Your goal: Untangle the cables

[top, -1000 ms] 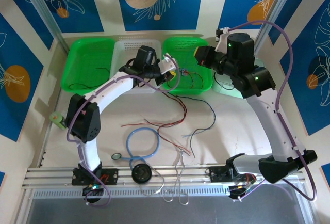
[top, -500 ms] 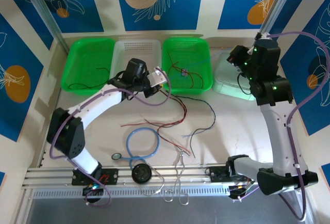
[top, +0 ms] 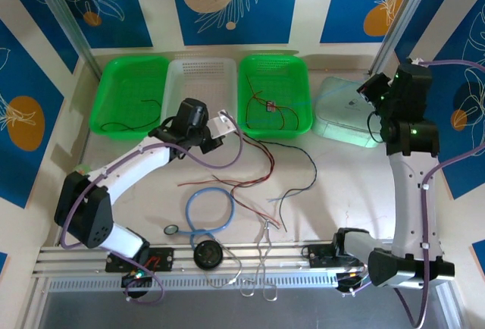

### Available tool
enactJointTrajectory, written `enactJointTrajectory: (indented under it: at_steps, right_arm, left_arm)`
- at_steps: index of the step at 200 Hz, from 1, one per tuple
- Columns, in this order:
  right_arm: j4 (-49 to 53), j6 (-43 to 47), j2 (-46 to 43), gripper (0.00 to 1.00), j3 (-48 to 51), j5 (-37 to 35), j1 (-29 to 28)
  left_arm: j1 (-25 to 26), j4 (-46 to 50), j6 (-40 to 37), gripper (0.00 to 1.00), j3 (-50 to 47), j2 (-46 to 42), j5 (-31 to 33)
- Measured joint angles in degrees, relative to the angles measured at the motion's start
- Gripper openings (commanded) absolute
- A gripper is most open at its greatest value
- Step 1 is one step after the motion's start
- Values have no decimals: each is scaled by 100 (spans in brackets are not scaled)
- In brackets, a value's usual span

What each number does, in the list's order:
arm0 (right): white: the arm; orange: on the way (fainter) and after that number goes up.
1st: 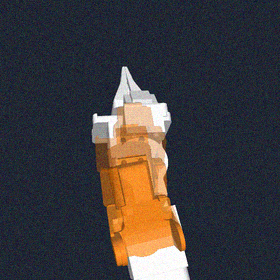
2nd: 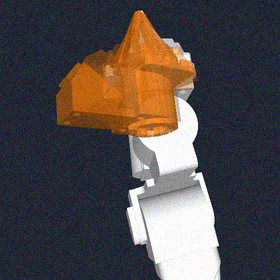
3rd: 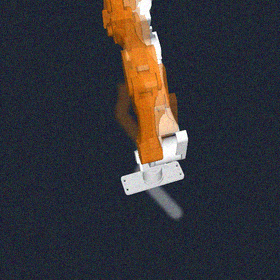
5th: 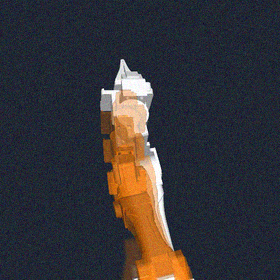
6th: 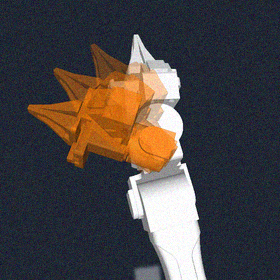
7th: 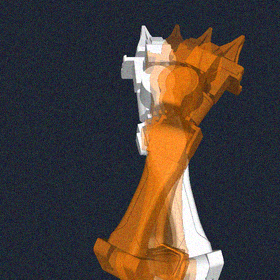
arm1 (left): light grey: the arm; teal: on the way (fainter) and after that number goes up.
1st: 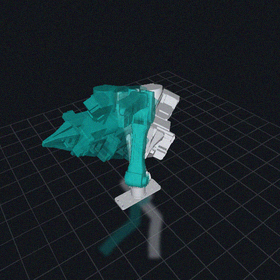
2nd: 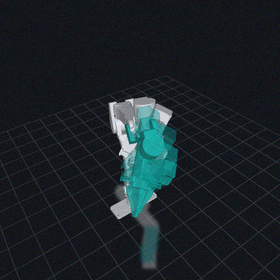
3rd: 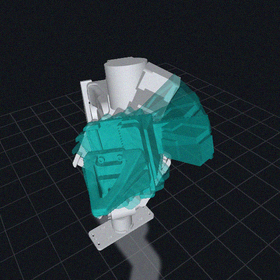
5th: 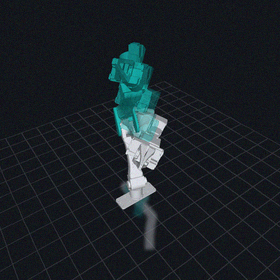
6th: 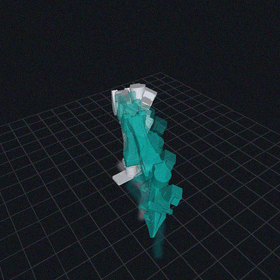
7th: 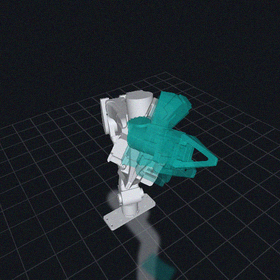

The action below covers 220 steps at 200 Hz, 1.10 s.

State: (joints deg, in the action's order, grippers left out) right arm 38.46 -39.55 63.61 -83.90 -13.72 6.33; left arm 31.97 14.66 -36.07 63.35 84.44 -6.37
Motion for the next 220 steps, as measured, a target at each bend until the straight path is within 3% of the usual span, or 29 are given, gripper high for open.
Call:
enactJointTrajectory:
  at_steps: [29,86,92,98,108,116,135,175,220]
  right_arm:
    - [-162,-103,63,0,37,514,-247]
    - [-817,-310,1311,0,-289,881,-2024]
    - [-874,-341,1543,0,-422,909,-2164]
    - [-929,-363,1805,0,-592,938,-2293]
    - [-1043,-407,2269,0,-942,979,-2481]
    - [-1130,-428,2647,0,-1241,1043,-2610]
    - [-1196,-485,3501,0,-2052,1200,-2830]
    - [-957,-507,5276,0,-4017,1615,-3174]
    - [-76,-483,7132,0,-6334,2000,-3508]
  left_arm:
    - [-87,232,310,0,315,13,415]
    - [-796,1040,1478,0,2581,1010,688]
    - [-890,1106,1569,11,2763,1156,688]
    - [-977,1158,1657,29,2918,1305,704]
    - [-1115,1231,1794,48,3143,1567,754]
    - [-1226,1285,1917,69,3270,1770,772]
    - [-1458,1408,2186,97,3383,2146,686]
    - [-1685,1580,2859,100,3344,2168,555]
    - [-1738,1598,3171,100,2599,1298,553]
